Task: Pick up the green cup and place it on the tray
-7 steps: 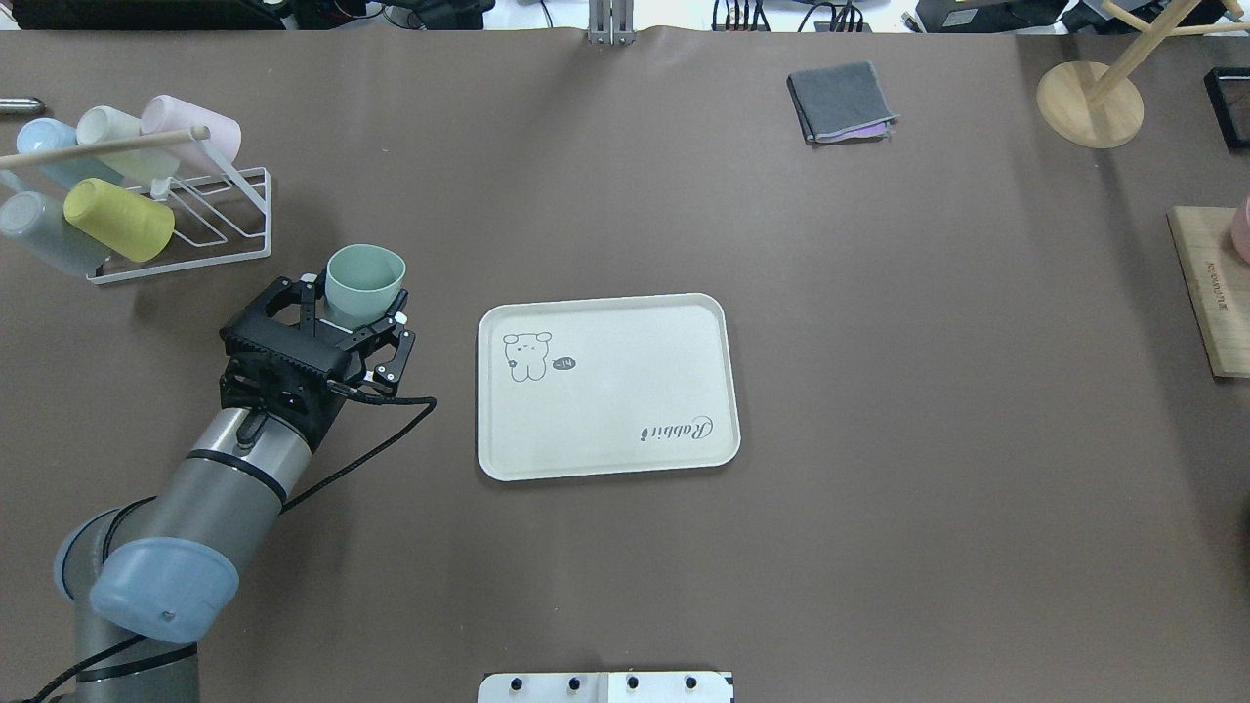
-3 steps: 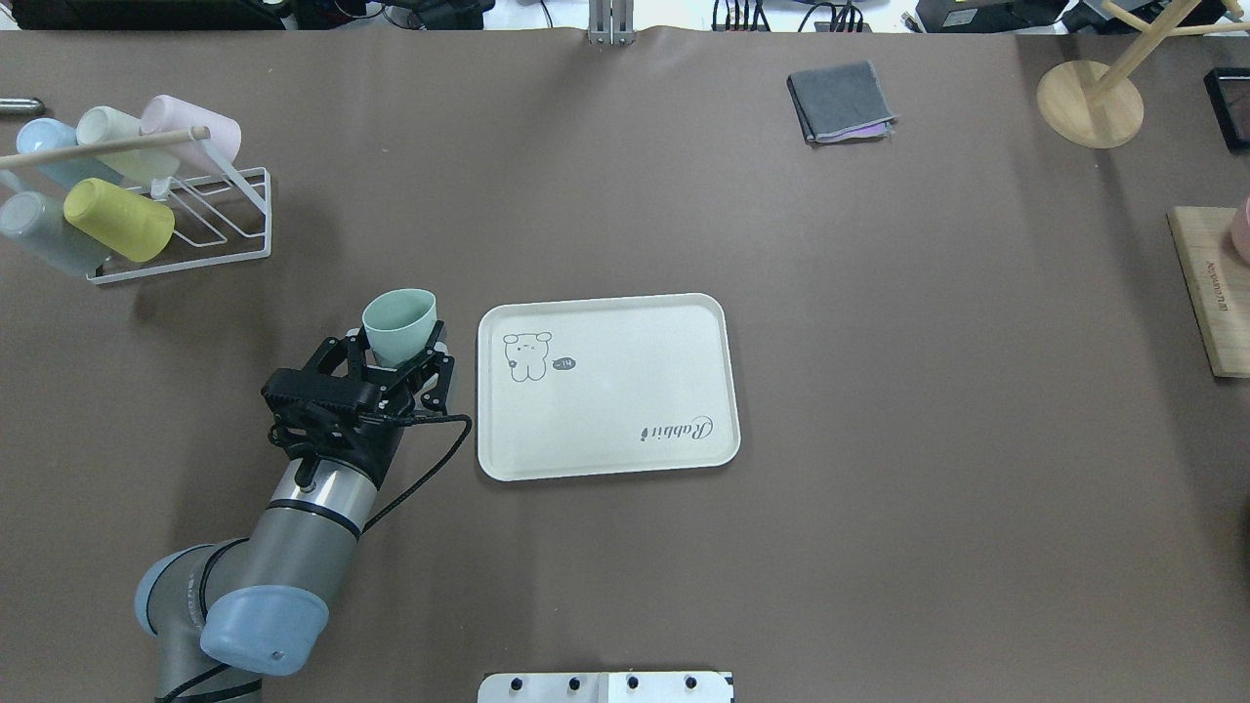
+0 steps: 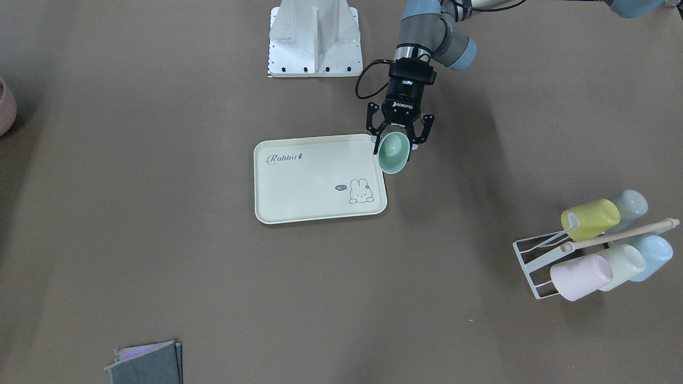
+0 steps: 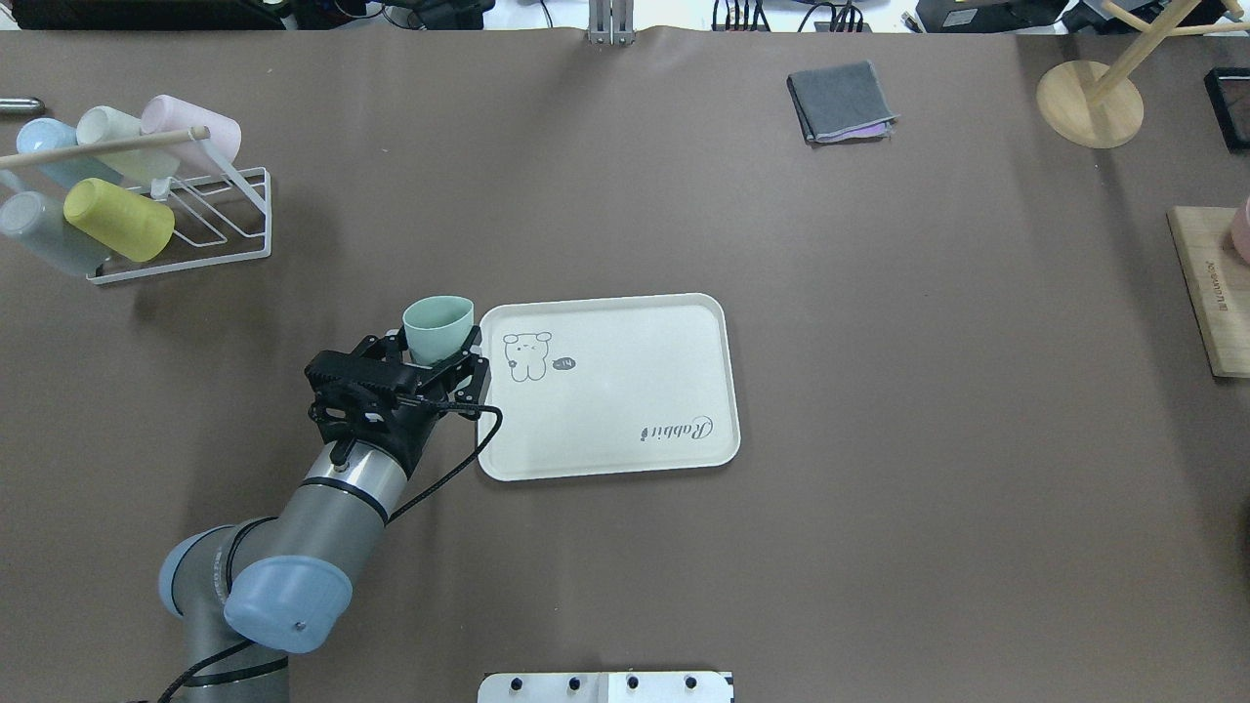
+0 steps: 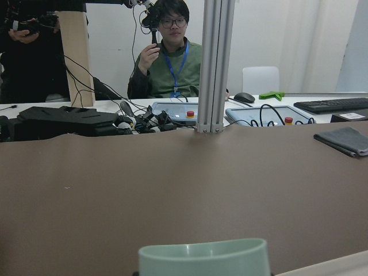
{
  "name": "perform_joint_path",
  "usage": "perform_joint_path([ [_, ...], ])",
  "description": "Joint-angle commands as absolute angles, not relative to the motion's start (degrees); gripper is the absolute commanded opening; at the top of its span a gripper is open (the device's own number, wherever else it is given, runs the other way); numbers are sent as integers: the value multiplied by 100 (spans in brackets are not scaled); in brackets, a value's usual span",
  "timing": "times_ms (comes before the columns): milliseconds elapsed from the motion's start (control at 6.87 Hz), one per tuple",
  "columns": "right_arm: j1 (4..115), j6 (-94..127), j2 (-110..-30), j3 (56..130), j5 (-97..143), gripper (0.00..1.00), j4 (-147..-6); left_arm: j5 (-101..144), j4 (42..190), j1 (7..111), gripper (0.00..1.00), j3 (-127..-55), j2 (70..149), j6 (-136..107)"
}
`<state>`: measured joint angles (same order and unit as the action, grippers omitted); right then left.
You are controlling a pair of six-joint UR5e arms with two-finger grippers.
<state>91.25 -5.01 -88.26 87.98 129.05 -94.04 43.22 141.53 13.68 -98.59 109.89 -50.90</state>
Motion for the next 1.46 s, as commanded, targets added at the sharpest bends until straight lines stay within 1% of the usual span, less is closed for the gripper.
perform_joint_path([
  [0,9123,-501,-8833,8798,12902,100,-9404,4843,14220,1634,0,-9364,11573,-4335],
  [146,9123,-501,-8833,8798,12902,100,-9404,4843,14334,1670,0,-9082,11819,-3968],
  [291,9123,-501,-8833,8798,12902,100,-9404,4930,15075,1844,0,-8827,11830,-3076],
  [437,9114,-501,-8833,8798,12902,100,-9404,5209,15769,1994,0,-8467,11839,-2833],
  [582,9114,-501,-8833,8798,12902,100,-9404,5221,16559,2065,0,-7794,12082,-2830],
  [728,9114,-501,-8859,8798,12902,100,-9404,5212,16820,2074,0,-7604,12250,-2830],
  [873,9114,-501,-8868,8798,12902,100,-9404,5221,17127,2074,0,-7220,12443,-2830],
  [1310,9114,-501,-8859,8824,12911,100,-9404,6044,17182,2074,2,-7163,12577,-2769],
])
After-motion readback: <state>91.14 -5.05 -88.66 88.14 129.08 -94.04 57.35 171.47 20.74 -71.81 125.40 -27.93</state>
